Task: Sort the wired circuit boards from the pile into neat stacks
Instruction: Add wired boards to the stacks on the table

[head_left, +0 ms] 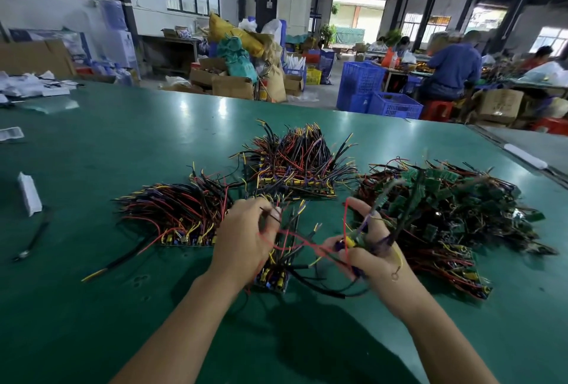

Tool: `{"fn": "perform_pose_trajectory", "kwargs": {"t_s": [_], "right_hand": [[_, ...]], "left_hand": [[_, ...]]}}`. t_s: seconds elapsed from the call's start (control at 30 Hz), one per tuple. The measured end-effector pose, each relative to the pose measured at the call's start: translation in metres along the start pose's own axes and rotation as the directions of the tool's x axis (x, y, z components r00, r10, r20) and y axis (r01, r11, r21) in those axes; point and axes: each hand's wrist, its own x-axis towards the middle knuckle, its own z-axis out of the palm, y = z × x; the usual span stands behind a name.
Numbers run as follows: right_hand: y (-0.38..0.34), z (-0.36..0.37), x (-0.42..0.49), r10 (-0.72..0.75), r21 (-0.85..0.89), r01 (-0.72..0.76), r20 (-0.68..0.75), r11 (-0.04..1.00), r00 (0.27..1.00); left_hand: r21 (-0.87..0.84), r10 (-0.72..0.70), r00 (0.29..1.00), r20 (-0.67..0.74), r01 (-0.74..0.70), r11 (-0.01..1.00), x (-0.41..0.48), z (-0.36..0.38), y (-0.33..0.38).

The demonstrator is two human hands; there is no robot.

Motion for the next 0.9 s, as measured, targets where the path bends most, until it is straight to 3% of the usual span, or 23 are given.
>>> {"fn": "perform_pose_trajectory", "kwargs": {"t_s": [0.07,0.17,0.3,0.43,0.53,0.73,0.9], "right_hand": [[0.001,-0.002,-0.001,0.046,0.051,-0.049,0.044,0.998,0.998],[-0.002,-0.002,-0.001,0.084,0.056,-0.085,0.015,0.995,0.996],[-0.010,0.002,0.000,0.108,0.275,-0.120,0.057,0.954,0.993],[-0.015,0.003,0.000,0.056,0.282,-0.094,0.139,0.955,0.989],[-0.011,0.002,-0.002,0.070,0.194,-0.102,0.165,0.976,0.984],[-0.004,0.006,0.002,0.086,-0.059,-0.082,0.073,0.995,0.994],[-0.002,0.008,0.003,0.136,-0.028,-0.137,-0.008,0.990,0.991]], "left_hand": [[-0.315,0.015,0.998,0.065,0.007,0.949,-0.004,0.004,0.010],[-0.596,-0.020,0.973,0.231,0.157,0.787,-0.007,0.005,0.028],[-0.852,0.020,0.933,0.359,0.319,0.415,-0.008,0.005,0.032],[-0.770,-0.053,0.886,0.460,0.428,0.473,-0.013,0.007,0.037],[-0.704,-0.015,0.834,0.552,0.476,0.527,-0.015,0.006,0.041],[-0.616,0.003,0.785,0.619,0.484,0.622,-0.020,0.007,0.049],[-0.629,-0.062,0.753,0.655,0.589,0.508,-0.025,0.009,0.057]]}}
